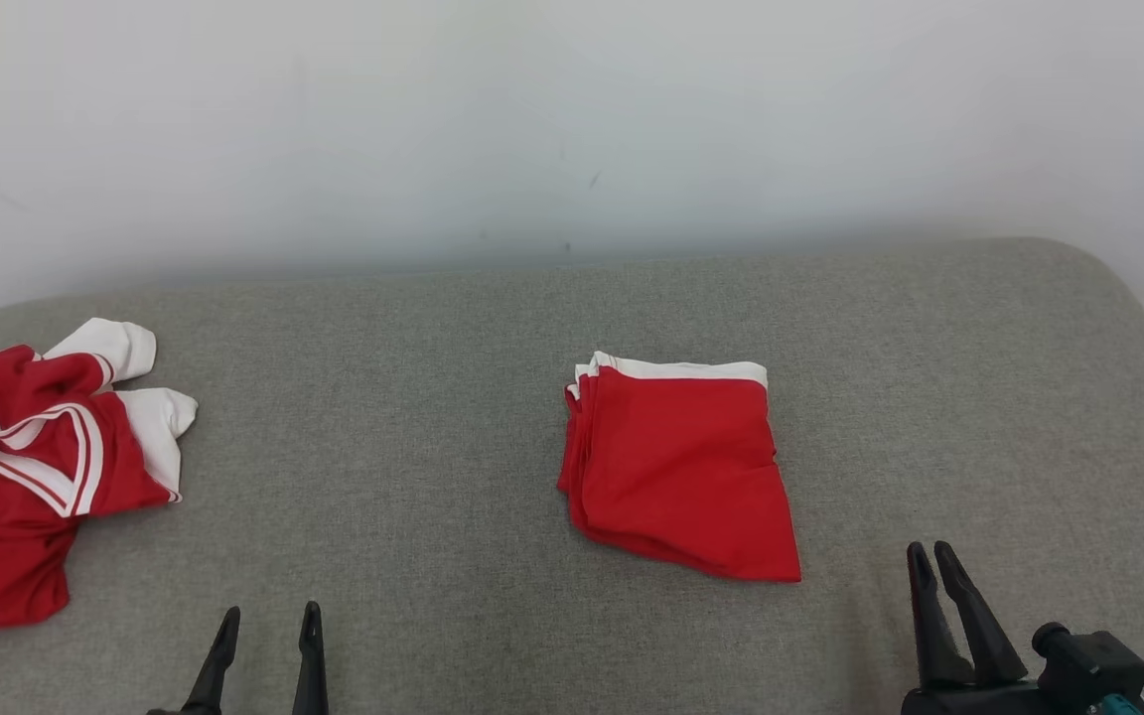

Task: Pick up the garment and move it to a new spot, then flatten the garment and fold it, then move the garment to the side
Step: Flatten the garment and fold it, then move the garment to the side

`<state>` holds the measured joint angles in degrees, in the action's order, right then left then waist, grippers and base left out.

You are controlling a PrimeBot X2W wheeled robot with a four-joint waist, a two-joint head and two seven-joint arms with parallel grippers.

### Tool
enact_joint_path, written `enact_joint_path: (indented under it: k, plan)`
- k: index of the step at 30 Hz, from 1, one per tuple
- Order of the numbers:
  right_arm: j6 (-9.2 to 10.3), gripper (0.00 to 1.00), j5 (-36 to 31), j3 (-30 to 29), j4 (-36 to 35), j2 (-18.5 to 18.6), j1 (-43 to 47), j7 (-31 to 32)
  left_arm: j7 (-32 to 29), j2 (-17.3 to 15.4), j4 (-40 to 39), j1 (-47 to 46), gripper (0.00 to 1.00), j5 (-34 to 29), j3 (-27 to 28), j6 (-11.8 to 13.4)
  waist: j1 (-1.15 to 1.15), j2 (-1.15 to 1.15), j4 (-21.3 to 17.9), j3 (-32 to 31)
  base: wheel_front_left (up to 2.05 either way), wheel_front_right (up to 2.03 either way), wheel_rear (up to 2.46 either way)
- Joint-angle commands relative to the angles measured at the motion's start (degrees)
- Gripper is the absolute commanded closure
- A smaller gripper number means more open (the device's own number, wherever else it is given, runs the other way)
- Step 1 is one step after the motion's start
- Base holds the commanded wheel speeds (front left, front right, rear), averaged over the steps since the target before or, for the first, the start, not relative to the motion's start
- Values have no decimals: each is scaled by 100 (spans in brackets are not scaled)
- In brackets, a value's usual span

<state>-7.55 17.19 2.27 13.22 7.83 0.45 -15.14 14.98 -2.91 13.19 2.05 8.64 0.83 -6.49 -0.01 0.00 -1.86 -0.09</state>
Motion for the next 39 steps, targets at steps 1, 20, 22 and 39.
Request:
enact_joint_path:
  k: [1, 20, 22, 39]
  plan:
    - [9, 2, -83, -17, -11, -64, 102, -8, 19, 3, -31, 49, 0, -58, 22, 21, 1, 0, -18, -2, 0, 0, 0]
    - [9, 0, -408, -89, 130, -272, 26, -8, 19, 3, -276, 262, 0, -288, -22, 174, 1, 0, 34, -9, 0, 0, 0]
    - [10, 0, -434, -119, 134, -283, 15, -8, 19, 3, -315, 281, 0, -298, 9, 168, 1, 0, 30, -8, 0, 0, 0]
    - [10, 0, -534, -266, 189, -366, 28, -8, 19, 3, -400, 378, 0, -295, 23, 186, 1, 0, 92, 5, 0, 0, 0]
